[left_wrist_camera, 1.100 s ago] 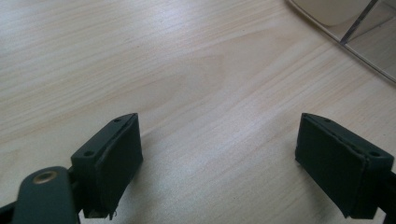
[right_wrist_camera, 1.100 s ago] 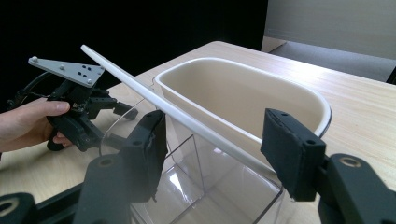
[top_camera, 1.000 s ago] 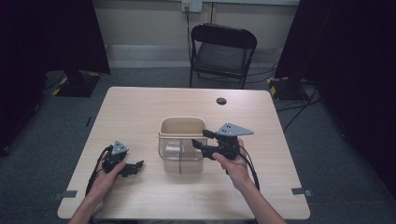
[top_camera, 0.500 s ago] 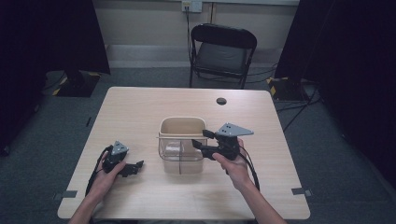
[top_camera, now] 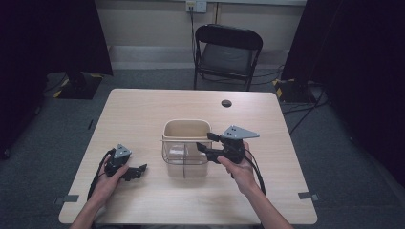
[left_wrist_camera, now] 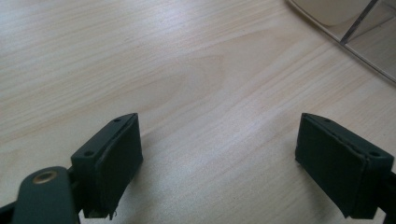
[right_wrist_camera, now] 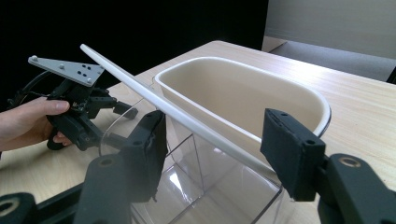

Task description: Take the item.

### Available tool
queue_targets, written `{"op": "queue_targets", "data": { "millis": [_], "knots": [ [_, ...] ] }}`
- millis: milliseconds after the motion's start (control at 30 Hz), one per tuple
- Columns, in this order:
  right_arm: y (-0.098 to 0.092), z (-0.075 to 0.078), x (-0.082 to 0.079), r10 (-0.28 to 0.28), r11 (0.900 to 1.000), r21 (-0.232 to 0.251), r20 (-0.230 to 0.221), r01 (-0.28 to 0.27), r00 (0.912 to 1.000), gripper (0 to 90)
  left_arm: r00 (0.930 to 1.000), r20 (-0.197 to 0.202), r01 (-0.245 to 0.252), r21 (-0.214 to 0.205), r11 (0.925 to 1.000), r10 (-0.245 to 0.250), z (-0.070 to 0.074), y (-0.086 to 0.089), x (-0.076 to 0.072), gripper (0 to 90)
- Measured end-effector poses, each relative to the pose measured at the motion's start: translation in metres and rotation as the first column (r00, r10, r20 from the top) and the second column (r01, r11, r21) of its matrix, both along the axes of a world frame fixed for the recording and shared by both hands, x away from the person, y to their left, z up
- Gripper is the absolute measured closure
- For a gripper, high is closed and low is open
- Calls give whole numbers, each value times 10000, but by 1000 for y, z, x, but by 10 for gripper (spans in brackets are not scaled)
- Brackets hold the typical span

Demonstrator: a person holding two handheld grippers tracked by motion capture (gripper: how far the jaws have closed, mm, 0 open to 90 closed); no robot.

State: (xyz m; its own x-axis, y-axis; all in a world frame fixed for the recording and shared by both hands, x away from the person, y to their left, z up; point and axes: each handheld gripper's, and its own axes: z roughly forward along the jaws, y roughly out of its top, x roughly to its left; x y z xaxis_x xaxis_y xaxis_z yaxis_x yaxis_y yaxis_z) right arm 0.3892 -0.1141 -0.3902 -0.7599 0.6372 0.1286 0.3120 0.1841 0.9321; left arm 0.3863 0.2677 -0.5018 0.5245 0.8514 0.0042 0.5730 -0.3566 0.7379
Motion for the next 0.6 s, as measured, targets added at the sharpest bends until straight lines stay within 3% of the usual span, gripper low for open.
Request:
{"op": "queue_targets", "data": {
  "millis": [600],
  "knots": [
    [0, 0, 0, -15, 10000, 7, 1, 15, 10000, 411, 10000, 2, -1, -3, 10000, 1, 0, 0, 0, 141]
  ]
}}
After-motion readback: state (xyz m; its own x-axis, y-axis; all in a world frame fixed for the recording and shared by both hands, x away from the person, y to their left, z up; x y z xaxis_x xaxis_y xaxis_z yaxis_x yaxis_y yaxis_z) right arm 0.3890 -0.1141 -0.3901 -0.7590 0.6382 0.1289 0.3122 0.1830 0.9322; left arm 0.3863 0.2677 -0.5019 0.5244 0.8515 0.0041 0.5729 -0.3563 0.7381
